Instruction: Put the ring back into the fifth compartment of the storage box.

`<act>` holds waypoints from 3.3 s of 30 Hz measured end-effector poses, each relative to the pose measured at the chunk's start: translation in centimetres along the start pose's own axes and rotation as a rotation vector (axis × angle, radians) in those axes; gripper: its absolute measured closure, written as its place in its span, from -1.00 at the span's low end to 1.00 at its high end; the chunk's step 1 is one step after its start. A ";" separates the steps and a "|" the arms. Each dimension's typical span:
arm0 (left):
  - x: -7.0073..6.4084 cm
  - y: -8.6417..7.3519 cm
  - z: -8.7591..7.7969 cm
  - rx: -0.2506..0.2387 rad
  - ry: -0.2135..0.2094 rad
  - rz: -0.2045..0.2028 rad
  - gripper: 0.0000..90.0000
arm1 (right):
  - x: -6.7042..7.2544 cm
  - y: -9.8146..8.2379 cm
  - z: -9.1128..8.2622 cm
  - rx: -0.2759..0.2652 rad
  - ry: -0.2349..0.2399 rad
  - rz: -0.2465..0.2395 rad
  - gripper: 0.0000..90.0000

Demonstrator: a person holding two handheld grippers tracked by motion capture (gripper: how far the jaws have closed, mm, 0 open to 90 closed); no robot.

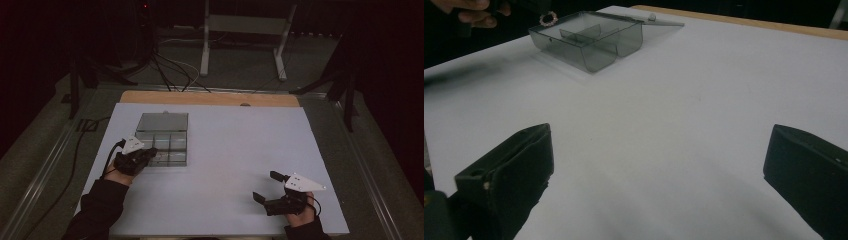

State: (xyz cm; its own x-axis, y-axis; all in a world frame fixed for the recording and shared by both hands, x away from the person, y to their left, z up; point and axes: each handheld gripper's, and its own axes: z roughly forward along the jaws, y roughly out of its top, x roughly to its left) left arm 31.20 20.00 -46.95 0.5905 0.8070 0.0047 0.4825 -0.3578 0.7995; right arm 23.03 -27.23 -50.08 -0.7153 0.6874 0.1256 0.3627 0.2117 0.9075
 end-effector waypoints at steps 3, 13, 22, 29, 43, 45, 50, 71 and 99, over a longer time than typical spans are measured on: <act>0.1 0.2 0.3 -0.001 -0.001 -0.005 1.00 | 0.0 0.0 0.0 0.002 0.000 0.002 -1.00; 0.9 0.5 1.2 0.001 -0.010 -0.029 1.00 | 0.0 0.0 0.1 0.003 0.000 0.001 -1.00; 1.4 0.5 2.0 0.011 -0.004 -0.043 0.98 | 0.0 0.0 0.0 0.002 -0.001 -0.002 -1.00; 1.6 -0.1 3.2 0.045 -0.014 -0.056 0.29 | 0.0 0.0 0.0 0.005 -0.001 0.000 -1.00; 1.3 0.3 2.2 0.015 -0.067 -0.112 -0.88 | 0.0 0.0 -0.1 0.000 -0.003 0.002 -1.00; 1.3 0.3 2.0 0.011 -0.072 -0.115 -0.91 | -0.1 -0.1 -0.1 0.003 -0.004 0.002 -1.00; 1.2 0.2 1.5 -0.001 -0.102 -0.107 -0.98 | 0.0 0.0 -0.1 0.003 0.000 -0.002 -1.00; -1.5 -1.3 -0.1 -0.028 -0.255 0.015 -0.98 | 0.1 0.0 -0.2 0.000 0.000 -0.003 -1.00; -2.0 -7.3 -1.9 -0.016 -0.317 0.006 -0.98 | 0.0 -0.1 -0.1 0.007 0.002 0.000 -1.00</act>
State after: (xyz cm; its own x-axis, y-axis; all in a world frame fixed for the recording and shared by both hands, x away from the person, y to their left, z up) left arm 25.27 21.95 -51.67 0.7669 0.6172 -0.1757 0.4695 -0.3530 0.8093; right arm 22.90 -27.34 -50.12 -0.7166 0.6860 0.1262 0.3666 0.2164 0.9049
